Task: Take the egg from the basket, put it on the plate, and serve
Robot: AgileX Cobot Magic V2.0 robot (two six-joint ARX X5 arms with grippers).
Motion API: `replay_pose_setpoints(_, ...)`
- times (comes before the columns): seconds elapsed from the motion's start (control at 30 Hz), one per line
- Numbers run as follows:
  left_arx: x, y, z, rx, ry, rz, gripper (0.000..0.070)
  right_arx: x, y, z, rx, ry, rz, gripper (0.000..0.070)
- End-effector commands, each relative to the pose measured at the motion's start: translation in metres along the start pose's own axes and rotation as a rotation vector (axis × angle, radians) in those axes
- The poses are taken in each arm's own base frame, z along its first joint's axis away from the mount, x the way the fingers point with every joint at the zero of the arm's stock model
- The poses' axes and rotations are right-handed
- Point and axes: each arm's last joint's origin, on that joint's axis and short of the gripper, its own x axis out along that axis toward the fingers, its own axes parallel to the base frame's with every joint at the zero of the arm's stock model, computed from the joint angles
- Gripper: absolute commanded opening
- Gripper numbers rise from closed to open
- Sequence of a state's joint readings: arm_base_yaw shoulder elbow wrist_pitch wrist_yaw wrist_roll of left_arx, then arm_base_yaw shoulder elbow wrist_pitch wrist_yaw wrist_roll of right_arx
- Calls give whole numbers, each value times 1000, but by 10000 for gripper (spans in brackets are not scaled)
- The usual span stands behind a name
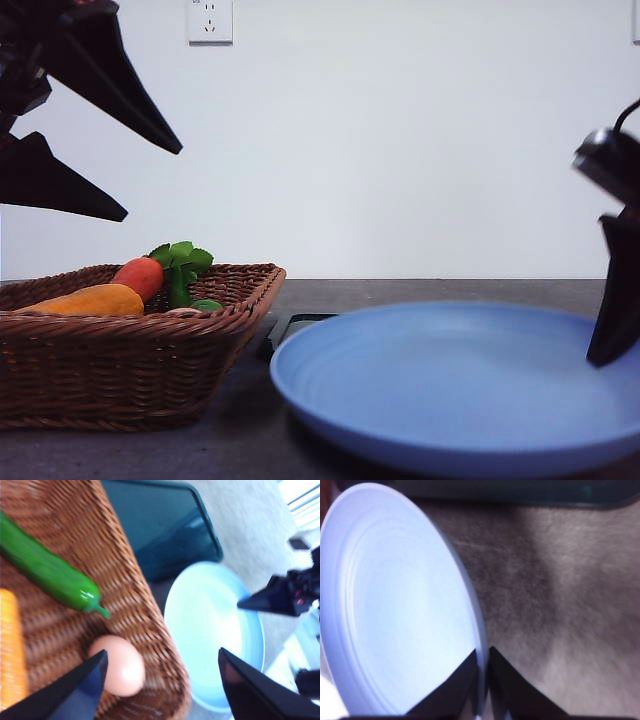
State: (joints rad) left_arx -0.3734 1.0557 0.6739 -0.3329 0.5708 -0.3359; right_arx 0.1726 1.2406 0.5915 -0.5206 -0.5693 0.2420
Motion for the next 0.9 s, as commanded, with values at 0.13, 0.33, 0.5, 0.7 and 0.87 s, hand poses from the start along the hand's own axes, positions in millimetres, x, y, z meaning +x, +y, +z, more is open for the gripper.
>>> replay_pose_setpoints(0.13, 11, -13, 0, -6, 52, 73, 461, -24, 5, -4, -11, -86, -41, 0)
replay_pose_setpoints(0.33, 32, -14, -3, -13, 149, 170, 460, -48, 8, -9, -24, -203, -76, 0)
replay_pose_setpoints(0.5, 54, -7, 1, -34, 220, 205, 460, -61, 9, -13, -31, -278, -77, 0)
replay_pose_setpoints(0.7, 78, 5, 1, -67, 301, 239, 459, -68, 10, -16, -32, -315, -80, 0)
replay_pose_setpoints(0.87, 88, 12, -2, -69, 336, 256, 459, -69, 10, -17, -28, -311, -82, 0)
